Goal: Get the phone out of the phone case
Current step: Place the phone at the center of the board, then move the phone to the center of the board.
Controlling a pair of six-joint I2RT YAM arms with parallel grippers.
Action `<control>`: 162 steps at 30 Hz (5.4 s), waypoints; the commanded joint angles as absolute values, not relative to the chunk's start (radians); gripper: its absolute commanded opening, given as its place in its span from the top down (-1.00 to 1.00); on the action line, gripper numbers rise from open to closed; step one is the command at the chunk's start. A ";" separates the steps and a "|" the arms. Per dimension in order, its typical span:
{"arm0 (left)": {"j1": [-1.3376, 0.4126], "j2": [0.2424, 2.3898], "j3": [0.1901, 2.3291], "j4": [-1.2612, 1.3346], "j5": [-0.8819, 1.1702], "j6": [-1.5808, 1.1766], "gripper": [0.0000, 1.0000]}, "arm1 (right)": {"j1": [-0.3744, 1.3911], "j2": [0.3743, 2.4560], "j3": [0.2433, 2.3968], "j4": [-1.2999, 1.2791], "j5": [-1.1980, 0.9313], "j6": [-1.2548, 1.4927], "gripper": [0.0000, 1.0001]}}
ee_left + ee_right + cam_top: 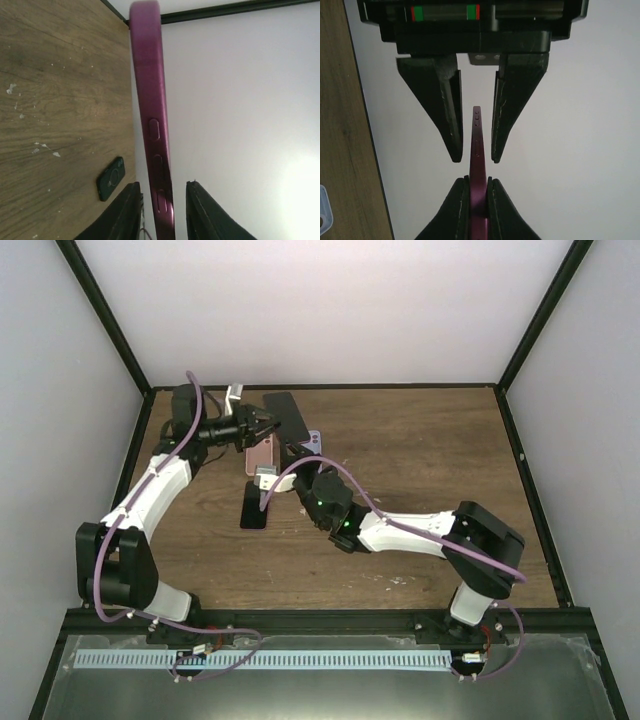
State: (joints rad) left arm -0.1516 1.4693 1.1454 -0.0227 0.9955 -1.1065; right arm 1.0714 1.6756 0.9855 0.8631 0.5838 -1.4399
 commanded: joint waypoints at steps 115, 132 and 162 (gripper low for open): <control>-0.021 1.427 1.184 -0.725 0.678 -0.073 -1.00 | 0.086 1.255 1.035 -0.706 -0.311 -0.470 -1.00; 0.010 1.353 1.222 -0.761 0.812 0.004 -0.99 | -0.418 1.148 0.801 -1.126 -0.133 -1.040 -1.00; 0.017 1.401 1.228 -0.742 0.858 -0.020 -0.99 | -0.422 1.414 0.676 -0.562 -0.116 -0.865 0.15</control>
State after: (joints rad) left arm 0.0128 1.3861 1.1988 -0.7525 0.8265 -0.0208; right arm -0.4763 1.3468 0.6483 -0.8219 -0.0330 -0.9455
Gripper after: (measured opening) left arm 0.997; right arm 0.425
